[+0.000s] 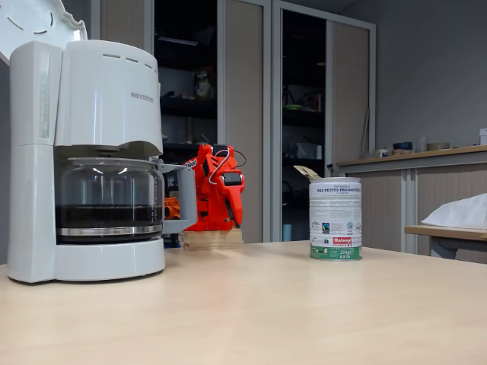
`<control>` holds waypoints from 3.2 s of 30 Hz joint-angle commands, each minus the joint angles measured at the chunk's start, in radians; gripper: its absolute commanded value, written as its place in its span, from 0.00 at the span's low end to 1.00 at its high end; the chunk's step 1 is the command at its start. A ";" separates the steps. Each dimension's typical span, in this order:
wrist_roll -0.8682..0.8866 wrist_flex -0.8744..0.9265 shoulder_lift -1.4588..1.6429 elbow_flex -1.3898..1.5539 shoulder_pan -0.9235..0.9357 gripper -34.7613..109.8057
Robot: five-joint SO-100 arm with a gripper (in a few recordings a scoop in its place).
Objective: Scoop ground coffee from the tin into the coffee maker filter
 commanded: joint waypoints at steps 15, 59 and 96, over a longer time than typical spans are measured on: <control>-0.020 0.011 0.006 0.008 -0.052 0.24; -0.026 0.011 0.006 0.008 -0.015 0.24; -0.026 0.011 0.006 0.008 -0.015 0.24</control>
